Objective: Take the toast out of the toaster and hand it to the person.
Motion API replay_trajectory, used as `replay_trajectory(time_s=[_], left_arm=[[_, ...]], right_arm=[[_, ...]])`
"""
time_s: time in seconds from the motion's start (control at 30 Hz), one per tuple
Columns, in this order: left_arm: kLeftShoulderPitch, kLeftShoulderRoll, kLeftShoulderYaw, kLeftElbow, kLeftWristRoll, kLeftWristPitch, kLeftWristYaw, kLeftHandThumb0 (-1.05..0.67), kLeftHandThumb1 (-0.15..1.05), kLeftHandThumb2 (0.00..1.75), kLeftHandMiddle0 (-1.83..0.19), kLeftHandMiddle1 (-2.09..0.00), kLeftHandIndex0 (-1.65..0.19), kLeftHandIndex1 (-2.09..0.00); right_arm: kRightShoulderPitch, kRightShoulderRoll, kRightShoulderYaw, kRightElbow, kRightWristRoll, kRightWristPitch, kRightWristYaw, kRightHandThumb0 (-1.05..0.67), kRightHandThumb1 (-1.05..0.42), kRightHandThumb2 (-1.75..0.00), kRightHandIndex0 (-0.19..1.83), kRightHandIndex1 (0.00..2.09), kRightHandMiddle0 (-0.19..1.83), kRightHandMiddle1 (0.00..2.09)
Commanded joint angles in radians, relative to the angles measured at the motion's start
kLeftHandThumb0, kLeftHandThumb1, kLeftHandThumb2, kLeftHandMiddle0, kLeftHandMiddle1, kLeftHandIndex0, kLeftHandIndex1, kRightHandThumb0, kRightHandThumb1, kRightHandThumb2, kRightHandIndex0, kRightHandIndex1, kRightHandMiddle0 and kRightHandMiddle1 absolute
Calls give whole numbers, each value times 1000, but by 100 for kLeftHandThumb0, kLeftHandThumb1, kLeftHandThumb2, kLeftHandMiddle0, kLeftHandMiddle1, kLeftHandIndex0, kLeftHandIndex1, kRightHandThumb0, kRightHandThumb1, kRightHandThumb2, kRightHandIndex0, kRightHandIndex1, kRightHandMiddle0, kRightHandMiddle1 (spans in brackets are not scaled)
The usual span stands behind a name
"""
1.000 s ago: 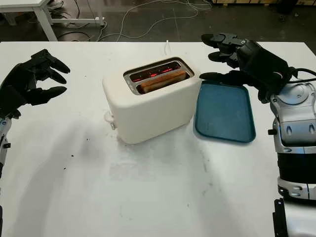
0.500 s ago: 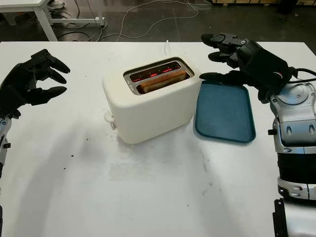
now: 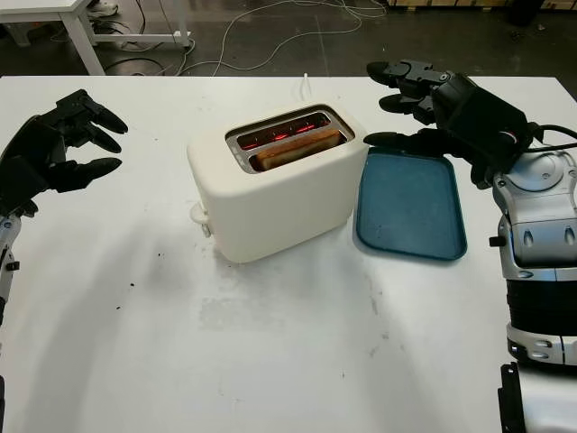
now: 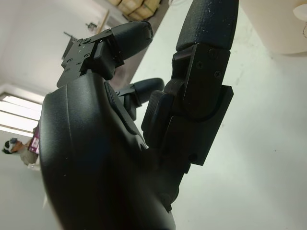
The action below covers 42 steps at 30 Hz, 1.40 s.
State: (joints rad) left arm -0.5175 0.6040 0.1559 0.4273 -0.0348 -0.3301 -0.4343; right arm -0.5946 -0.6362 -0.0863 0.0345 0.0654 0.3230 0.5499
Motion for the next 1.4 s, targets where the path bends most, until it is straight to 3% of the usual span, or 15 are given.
replay_trajectory(time_s=[0.0, 1.37], left_arm=[[11, 1, 10, -2, -2, -8, 11, -105, 92, 16, -17, -154, -17, -144], [4, -3, 6, 2, 0, -5, 6, -105, 92, 16, -16, -155, -16, -145]], right_arm=[[-2, 9, -7, 0, 15, 0, 3, -63, -79, 0, 0, 60, 27, 4], [0, 1, 0, -13, -8, -6, -10, -66, -80, 0, 0, 64, 29, 6]])
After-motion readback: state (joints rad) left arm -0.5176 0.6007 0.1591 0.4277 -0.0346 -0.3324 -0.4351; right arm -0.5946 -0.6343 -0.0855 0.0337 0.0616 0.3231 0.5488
